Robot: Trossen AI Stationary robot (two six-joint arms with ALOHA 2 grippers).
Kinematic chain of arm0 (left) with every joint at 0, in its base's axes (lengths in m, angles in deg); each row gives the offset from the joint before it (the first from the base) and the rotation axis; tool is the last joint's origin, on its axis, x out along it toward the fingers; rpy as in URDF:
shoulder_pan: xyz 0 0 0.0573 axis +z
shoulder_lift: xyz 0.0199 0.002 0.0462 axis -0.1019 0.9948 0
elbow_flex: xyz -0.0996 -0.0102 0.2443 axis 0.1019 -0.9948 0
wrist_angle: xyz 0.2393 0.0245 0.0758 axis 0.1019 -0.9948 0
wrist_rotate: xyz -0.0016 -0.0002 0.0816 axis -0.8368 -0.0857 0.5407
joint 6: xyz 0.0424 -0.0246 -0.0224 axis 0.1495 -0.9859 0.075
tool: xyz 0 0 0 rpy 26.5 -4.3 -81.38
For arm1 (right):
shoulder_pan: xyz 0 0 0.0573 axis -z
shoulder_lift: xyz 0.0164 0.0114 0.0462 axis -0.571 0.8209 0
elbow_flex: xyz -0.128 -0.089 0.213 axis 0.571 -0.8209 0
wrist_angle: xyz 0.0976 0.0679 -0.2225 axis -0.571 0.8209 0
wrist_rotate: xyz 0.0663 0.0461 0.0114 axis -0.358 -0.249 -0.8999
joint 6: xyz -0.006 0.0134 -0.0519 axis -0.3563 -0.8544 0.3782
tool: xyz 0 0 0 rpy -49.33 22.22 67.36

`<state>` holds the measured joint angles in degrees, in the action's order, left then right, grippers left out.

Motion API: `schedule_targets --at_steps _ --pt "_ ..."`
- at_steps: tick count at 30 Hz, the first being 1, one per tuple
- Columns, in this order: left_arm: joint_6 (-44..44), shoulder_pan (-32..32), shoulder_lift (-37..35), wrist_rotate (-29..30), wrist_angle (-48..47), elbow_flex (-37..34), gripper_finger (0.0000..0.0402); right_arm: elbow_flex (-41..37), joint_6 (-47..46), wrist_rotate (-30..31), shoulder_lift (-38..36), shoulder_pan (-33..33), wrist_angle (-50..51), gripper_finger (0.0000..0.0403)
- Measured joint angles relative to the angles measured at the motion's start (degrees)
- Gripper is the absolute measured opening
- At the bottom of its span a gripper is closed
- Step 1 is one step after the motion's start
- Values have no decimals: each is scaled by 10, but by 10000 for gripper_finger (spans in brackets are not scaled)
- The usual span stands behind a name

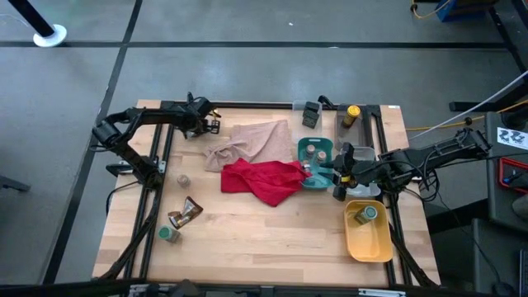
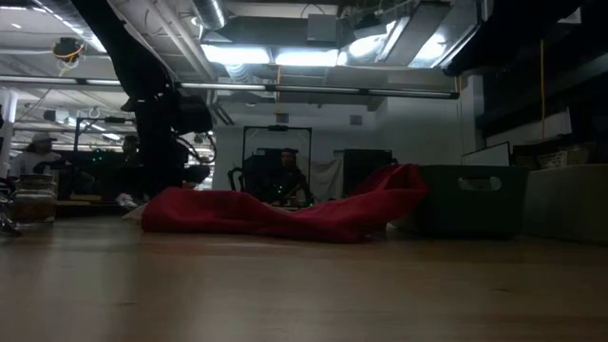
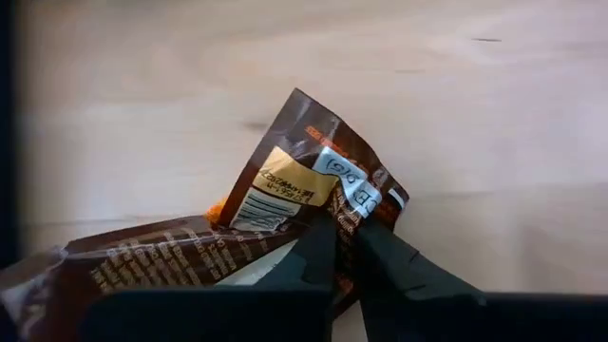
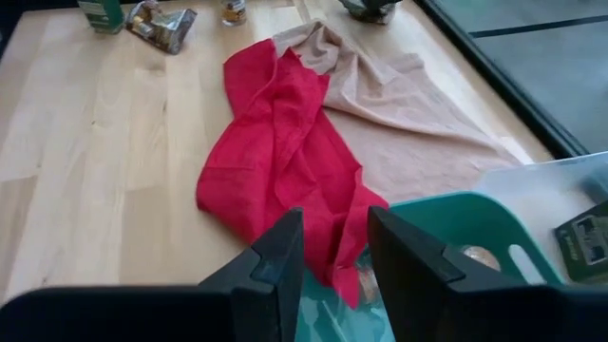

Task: Sort spices by type
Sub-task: Put the top orange pouch seasoning into the light blue bin

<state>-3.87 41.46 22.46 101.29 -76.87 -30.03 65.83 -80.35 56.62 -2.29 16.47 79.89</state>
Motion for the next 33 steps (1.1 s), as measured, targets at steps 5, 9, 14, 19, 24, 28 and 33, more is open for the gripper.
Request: schedule_targets --at_steps 5,9,14,19,24,28,33 --pt "0 -15 -21 -129 72 -4 6 0 0 -24 1 0 0 120" --pt "-9 -25 -45 -198 176 -3 5 0 -1 -24 6 0 -1 120" --pt "-45 -39 -47 -260 255 -3 3 0 -2 -24 22 0 -1 120" --pt "-71 -71 -48 -328 341 -3 2 0 -2 -20 50 0 -8 120" --pt "-97 -135 -48 -372 474 -3 1 0 -1 -3 89 0 -52 120" --pt "-98 -196 -48 -377 576 -3 1 0 17 -3 115 0 -102 120" --pt "-68 -273 -48 -382 657 -2 1 0 44 -3 131 0 -169 120"
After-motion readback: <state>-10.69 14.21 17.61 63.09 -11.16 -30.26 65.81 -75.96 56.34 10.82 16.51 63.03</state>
